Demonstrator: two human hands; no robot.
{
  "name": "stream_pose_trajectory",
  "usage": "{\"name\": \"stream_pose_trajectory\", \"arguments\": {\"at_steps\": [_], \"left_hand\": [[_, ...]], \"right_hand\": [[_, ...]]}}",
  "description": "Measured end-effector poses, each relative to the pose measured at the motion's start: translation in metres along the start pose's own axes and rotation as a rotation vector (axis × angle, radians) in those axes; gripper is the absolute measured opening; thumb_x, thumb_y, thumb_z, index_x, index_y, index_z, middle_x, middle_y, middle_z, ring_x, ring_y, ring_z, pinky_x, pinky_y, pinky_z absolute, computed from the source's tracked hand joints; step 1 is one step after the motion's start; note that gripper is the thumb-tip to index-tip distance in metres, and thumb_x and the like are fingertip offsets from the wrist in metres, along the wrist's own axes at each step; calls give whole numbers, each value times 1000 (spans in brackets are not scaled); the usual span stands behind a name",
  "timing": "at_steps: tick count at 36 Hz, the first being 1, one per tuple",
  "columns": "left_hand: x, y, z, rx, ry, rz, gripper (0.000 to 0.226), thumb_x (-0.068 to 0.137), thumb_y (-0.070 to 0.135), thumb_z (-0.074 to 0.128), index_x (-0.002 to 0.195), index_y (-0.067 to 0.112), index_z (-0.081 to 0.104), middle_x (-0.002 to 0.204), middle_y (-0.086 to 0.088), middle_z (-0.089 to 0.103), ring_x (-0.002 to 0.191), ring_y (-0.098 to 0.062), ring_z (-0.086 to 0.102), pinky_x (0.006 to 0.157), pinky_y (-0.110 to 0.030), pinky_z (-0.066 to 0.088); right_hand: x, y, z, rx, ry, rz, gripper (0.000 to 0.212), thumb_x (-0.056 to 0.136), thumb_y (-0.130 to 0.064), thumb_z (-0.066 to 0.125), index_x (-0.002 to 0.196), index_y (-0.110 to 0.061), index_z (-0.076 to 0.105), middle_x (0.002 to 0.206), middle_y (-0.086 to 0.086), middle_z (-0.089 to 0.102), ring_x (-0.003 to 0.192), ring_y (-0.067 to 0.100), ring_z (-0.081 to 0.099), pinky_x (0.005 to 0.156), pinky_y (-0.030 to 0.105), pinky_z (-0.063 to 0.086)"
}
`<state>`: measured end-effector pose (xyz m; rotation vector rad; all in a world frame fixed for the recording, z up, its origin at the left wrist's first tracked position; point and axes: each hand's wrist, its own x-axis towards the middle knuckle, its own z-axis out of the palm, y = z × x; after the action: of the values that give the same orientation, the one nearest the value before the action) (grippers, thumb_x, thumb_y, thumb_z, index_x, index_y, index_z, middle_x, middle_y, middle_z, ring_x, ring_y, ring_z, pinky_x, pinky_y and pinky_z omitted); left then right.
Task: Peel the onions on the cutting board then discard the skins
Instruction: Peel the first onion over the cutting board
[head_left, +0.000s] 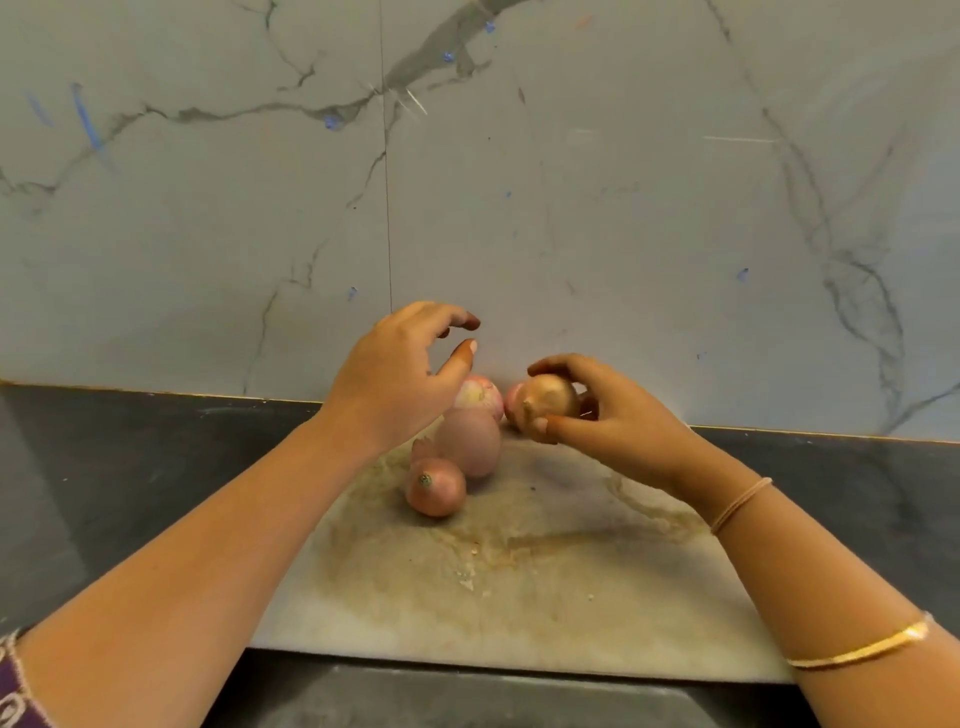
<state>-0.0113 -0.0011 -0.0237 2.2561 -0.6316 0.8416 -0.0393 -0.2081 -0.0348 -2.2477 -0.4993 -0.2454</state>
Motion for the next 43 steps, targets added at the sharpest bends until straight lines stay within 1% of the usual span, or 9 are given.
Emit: {"name": "stream_pose_trajectory", "arguments": {"at_steps": [6, 10, 15, 20, 23, 29, 35, 40, 43], "left_hand": [[-6, 7, 4, -151, -114, 28, 17, 90, 22, 63, 106, 23, 68, 98, 25, 59, 96, 2, 59, 82, -14, 49], [-7, 12, 8, -256, -170, 7, 15, 87, 21, 67, 97, 33, 69, 98, 18, 67, 93, 2, 62, 79, -18, 52], [-7, 18, 10, -428, -147, -57, 22, 84, 14, 69, 88, 36, 69, 92, 18, 70, 90, 0, 65, 77, -13, 52], [-6, 16, 14, -513, -133, -94, 22, 82, 8, 70, 86, 29, 72, 93, 9, 73, 90, -7, 68, 81, -25, 56], [-6, 14, 16, -504, -124, -57, 25, 81, 6, 71, 86, 31, 72, 95, 6, 73, 91, -11, 69, 77, -33, 59], [-5, 12, 19, -374, -81, 67, 29, 83, 8, 69, 89, 37, 67, 95, 9, 71, 90, -9, 67, 73, -27, 58], [-3, 11, 21, -266, -78, 86, 12, 83, 21, 68, 92, 29, 69, 89, 12, 70, 84, -2, 66, 75, -23, 56], [-8, 12, 22, -299, -119, 36, 17, 82, 16, 72, 98, 23, 70, 97, 5, 71, 88, -10, 68, 78, -30, 58], [-7, 15, 22, -365, -108, -3, 18, 81, 12, 72, 91, 27, 71, 97, 6, 71, 89, -9, 68, 80, -31, 58]], "right_hand": [[0, 2, 0, 468, 18, 123, 40, 89, -10, 66, 125, -23, 53, 122, 7, 58, 109, 27, 61, 90, 36, 56], [-1, -2, 1, 668, -40, 172, 45, 86, -13, 67, 127, -21, 48, 120, 12, 62, 105, 30, 65, 85, 34, 58], [-3, -5, 1, 776, -91, 179, 61, 69, -26, 71, 125, -21, 46, 118, 12, 64, 94, 31, 70, 78, 33, 59], [-1, -4, 3, 748, -74, 175, 57, 67, -29, 70, 119, -19, 51, 117, 11, 65, 96, 30, 69, 78, 35, 59], [0, -3, 5, 763, -84, 176, 38, 81, -18, 68, 116, -19, 51, 113, 13, 64, 87, 27, 70, 77, 33, 59], [2, -2, 7, 683, -85, 160, 34, 86, -16, 66, 116, -22, 50, 116, 10, 59, 84, 22, 65, 78, 30, 55], [4, -1, 9, 651, -38, 162, 32, 87, -17, 66, 116, -19, 53, 113, 13, 62, 83, 22, 64, 76, 30, 54], [3, 0, 11, 605, -46, 166, 34, 90, -16, 63, 120, -21, 48, 118, 13, 58, 90, 25, 63, 77, 28, 54], [3, 0, 12, 565, -48, 147, 36, 91, -15, 63, 122, -22, 46, 119, 12, 56, 89, 23, 62, 75, 25, 53]]}}
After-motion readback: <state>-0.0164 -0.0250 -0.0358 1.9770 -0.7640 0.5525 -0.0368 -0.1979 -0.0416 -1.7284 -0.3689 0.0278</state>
